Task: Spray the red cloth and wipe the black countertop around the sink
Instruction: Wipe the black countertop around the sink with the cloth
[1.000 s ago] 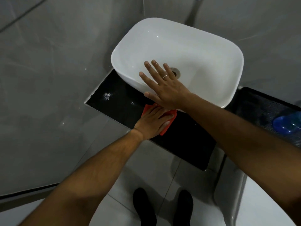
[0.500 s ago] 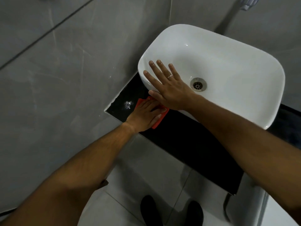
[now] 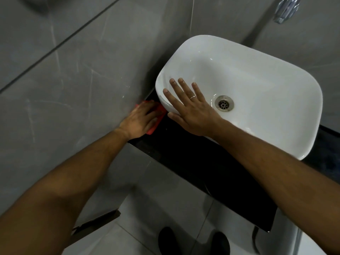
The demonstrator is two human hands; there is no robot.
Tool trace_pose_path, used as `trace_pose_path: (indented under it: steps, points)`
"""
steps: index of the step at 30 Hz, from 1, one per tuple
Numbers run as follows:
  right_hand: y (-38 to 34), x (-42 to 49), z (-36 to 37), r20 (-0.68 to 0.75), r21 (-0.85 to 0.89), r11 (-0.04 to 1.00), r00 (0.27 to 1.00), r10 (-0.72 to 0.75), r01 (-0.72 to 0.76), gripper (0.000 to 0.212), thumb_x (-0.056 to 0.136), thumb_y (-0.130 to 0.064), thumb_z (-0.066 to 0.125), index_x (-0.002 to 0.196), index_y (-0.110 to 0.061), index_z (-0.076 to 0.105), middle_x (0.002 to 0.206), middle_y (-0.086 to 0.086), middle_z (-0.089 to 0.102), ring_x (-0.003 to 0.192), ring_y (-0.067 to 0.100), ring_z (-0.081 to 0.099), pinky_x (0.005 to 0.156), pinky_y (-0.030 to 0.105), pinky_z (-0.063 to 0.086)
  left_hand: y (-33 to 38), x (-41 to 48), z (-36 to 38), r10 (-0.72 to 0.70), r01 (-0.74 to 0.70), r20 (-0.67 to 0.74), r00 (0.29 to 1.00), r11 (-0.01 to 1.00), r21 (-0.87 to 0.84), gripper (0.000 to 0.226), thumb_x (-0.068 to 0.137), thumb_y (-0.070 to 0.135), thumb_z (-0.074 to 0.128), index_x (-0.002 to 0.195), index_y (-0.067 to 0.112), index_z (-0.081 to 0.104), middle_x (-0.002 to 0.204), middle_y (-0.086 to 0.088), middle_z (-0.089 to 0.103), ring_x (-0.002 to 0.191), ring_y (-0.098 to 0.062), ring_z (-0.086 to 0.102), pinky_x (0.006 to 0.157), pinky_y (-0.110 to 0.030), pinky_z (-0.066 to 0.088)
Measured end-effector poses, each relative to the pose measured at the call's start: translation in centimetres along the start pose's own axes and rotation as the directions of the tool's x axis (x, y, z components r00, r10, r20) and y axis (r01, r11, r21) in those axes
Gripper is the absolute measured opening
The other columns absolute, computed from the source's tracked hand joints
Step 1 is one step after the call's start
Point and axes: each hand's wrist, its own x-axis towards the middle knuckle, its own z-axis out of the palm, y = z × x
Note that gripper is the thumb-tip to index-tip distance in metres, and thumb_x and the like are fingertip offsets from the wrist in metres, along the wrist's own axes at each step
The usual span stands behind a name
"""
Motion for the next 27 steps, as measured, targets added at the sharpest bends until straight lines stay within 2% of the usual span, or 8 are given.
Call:
trace_pose_path:
  steps: [3, 6, 11, 16, 19, 23, 27]
  points:
    - [0.2, 0.2, 0.3, 0.002, 0.002, 1.000, 1.000, -0.002, 0.002, 0.066, 0.103, -0.057, 0.017, 0.158, -0.021, 0.008, 0.167, 0.013, 0.003, 0.154, 0.033, -0.002, 0.123, 0.059, 0.006, -0.3, 0.4, -0.4, -0.021, 0.021, 0.018, 1.000, 1.000, 0.000, 0.041, 0.106, 0.035, 0.038, 0.138, 0.016, 0.055, 0.148, -0.014, 0.049, 0.142, -0.031, 0.039, 0.120, -0.048, 0.026]
    - [0.2, 0.3, 0.5, 0.010, 0.007, 1.000, 1.000, -0.001, 0.001, 0.066, 0.103, -0.057, 0.017, 0.158, -0.023, 0.007, 0.167, 0.012, 0.003, 0.154, 0.032, -0.002, 0.123, 0.058, 0.005, 0.2, 1.3, -0.8, -0.034, 0.035, 0.064, 0.997, 0.999, -0.022, 0.044, 0.106, 0.035, 0.036, 0.145, 0.016, 0.047, 0.153, -0.010, 0.045, 0.145, -0.029, 0.036, 0.119, -0.048, 0.026]
    - [0.3, 0.3, 0.3, 0.015, 0.000, 1.000, 1.000, 0.002, -0.002, 0.066, 0.103, -0.058, 0.016, 0.158, -0.024, 0.005, 0.167, 0.012, 0.002, 0.154, 0.032, -0.002, 0.123, 0.059, 0.005, 0.4, 2.8, -0.8, -0.099, 0.087, 0.158, 0.982, 0.993, 0.077, 0.052, 0.106, 0.041, 0.022, 0.154, 0.023, 0.030, 0.162, -0.003, 0.030, 0.152, -0.024, 0.020, 0.123, -0.048, 0.016]
    - [0.1, 0.0, -0.1, 0.022, -0.007, 1.000, 1.000, 0.009, -0.009, 0.067, 0.102, -0.058, 0.012, 0.158, -0.022, 0.003, 0.167, 0.012, 0.000, 0.154, 0.032, -0.003, 0.123, 0.059, 0.005, 0.6, -2.6, -1.1, -0.018, 0.014, 0.092, 0.996, 0.999, 0.047, 0.052, 0.106, 0.034, 0.026, 0.151, 0.012, 0.038, 0.155, -0.015, 0.040, 0.147, -0.034, 0.030, 0.123, -0.048, 0.017]
    - [0.1, -0.2, -0.3, 0.033, 0.011, 1.000, 0.999, 0.014, -0.015, 0.067, 0.103, -0.057, 0.014, 0.158, -0.022, 0.002, 0.167, 0.011, -0.003, 0.154, 0.031, -0.006, 0.123, 0.058, 0.004, 1.3, -5.9, -1.2, -0.069, 0.067, 0.110, 0.992, 0.997, 0.025, 0.055, 0.104, 0.038, 0.024, 0.151, 0.014, 0.038, 0.157, -0.013, 0.038, 0.149, -0.031, 0.027, 0.123, -0.049, 0.017]
    - [-0.1, -0.3, -0.4, 0.023, 0.014, 1.000, 0.999, 0.025, -0.025, 0.065, 0.104, -0.053, 0.018, 0.158, -0.021, 0.002, 0.168, 0.011, -0.003, 0.154, 0.030, -0.006, 0.123, 0.058, 0.004, 1.7, -7.1, -1.5, -0.109, 0.107, 0.083, 0.991, 0.994, 0.019, 0.052, 0.103, 0.035, 0.029, 0.151, 0.016, 0.039, 0.157, -0.010, 0.039, 0.150, -0.026, 0.025, 0.124, -0.042, 0.012]
    - [-0.4, -0.3, -0.8, 0.017, 0.040, 0.999, 1.000, 0.010, -0.011, 0.064, 0.104, -0.050, 0.020, 0.158, -0.018, 0.008, 0.167, 0.013, 0.003, 0.154, 0.032, 0.000, 0.123, 0.058, 0.007, 4.7, -7.0, -0.6, -0.107, 0.107, -0.016, 0.994, 0.994, 0.020, 0.048, 0.102, 0.029, 0.036, 0.145, 0.009, 0.048, 0.150, -0.014, 0.048, 0.145, -0.033, 0.036, 0.122, -0.049, 0.023]
